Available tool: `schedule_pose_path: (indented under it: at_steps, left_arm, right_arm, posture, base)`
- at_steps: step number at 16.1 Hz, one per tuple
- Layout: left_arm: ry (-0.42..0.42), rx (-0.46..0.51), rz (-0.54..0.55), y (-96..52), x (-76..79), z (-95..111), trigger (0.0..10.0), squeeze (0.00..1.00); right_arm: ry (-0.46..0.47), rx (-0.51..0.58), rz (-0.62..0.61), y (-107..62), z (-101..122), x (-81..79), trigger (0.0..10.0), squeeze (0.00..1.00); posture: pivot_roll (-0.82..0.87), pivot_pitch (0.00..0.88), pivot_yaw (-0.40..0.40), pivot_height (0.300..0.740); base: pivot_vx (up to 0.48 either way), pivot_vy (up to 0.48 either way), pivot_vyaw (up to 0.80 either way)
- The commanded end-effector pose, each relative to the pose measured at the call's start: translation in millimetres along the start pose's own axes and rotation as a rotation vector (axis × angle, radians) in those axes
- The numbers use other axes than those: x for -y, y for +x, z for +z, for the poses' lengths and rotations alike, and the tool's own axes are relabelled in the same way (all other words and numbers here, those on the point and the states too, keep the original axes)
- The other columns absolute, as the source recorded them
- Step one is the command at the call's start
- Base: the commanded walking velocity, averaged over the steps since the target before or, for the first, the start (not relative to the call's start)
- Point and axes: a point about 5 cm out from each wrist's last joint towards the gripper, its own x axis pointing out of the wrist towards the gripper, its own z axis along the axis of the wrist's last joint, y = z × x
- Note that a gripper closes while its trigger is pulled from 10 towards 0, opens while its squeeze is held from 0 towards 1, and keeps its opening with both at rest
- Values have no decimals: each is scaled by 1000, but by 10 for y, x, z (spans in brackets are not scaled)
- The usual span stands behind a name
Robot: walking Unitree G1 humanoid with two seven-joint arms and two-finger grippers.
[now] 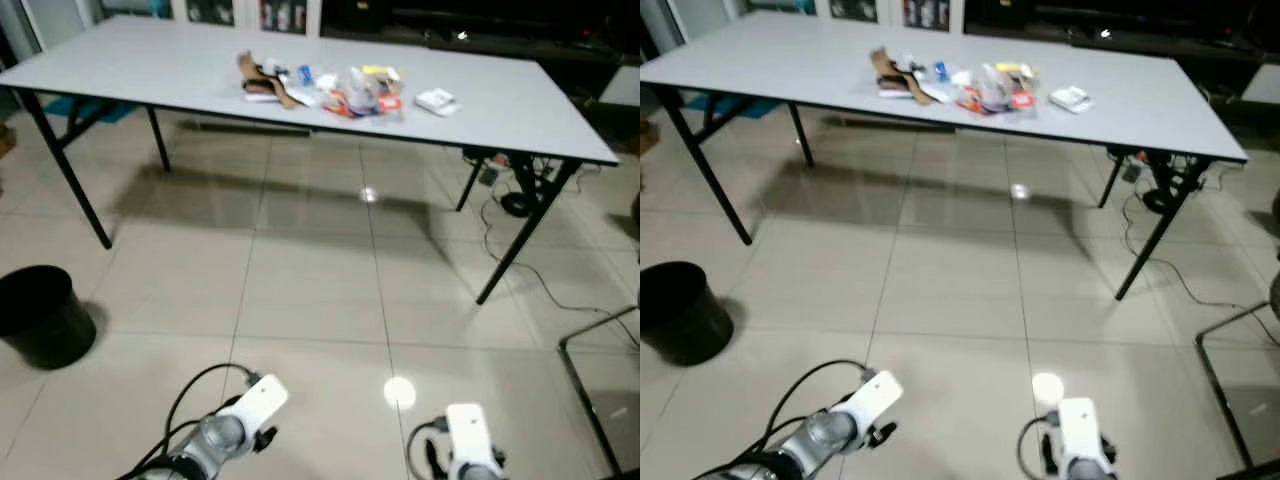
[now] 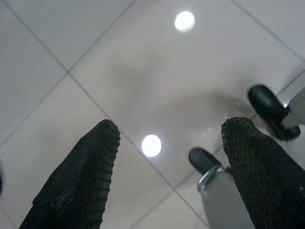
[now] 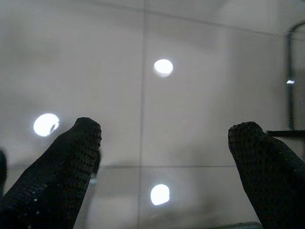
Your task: Picking trash to rubbish bin
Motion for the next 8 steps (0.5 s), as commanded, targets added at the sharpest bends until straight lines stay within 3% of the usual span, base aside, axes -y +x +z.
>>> schedule_pose_path:
  at_steps: [1, 6, 8]
  left_arm:
    - [-5, 3, 4, 2, -14, 21, 10000, 0]
    - [-8, 8, 7, 1, -16, 22, 10000, 0]
    - [-80, 25, 49, -5, -32, 6, 10000, 0]
  right_arm:
    - [-7, 0, 6, 3, 10, -6, 10000, 0]
    - [-2, 6, 5, 3, 11, -10, 10000, 0]
    - [73, 30, -5, -12, -4, -27, 10000, 0]
  posture:
    - [56, 12, -28, 740]
    - [56, 13, -25, 740]
    - [53, 15, -25, 740]
  base:
    - [0, 0, 0]
    - [338, 0, 0]
    - [334, 0, 0]
